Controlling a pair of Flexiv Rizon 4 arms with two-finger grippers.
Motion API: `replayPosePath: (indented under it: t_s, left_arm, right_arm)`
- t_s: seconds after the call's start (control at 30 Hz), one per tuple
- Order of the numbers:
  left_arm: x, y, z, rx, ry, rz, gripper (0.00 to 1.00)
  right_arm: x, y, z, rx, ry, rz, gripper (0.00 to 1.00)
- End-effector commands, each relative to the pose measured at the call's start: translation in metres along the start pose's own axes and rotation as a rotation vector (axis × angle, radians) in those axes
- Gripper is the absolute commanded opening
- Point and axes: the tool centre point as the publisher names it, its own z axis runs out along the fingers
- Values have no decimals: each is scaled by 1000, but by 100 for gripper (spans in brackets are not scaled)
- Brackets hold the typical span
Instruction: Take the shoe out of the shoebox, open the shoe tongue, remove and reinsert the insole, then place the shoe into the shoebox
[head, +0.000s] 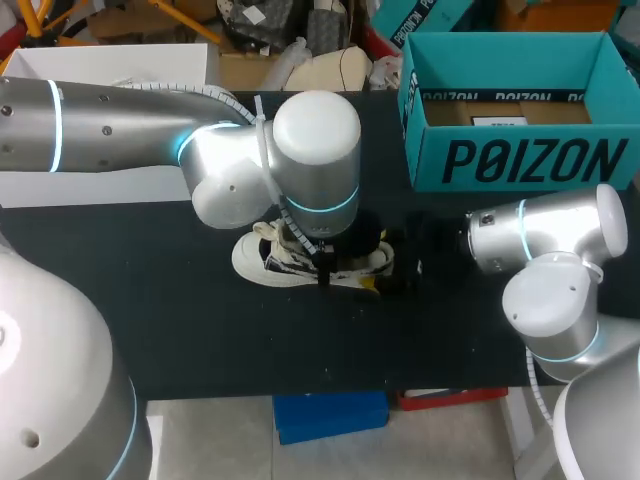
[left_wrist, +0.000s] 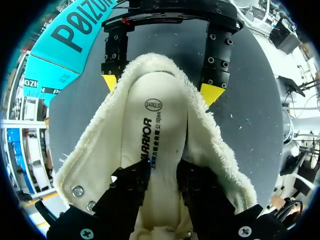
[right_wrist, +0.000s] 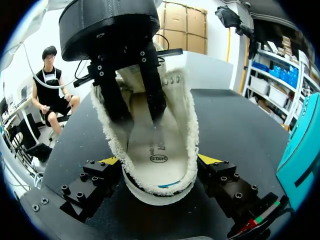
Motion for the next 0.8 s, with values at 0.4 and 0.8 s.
replayPosePath:
  t_s: [0.4, 0.8]
  left_arm:
    - [-20, 9, 115, -5, -408, -105, 35]
    - [-54, 11, 118, 58, -459, -179, 31]
  right_arm:
    - [-1, 0, 1, 1, -2, 3, 0]
    - [-1, 0, 1, 1, -2, 3, 0]
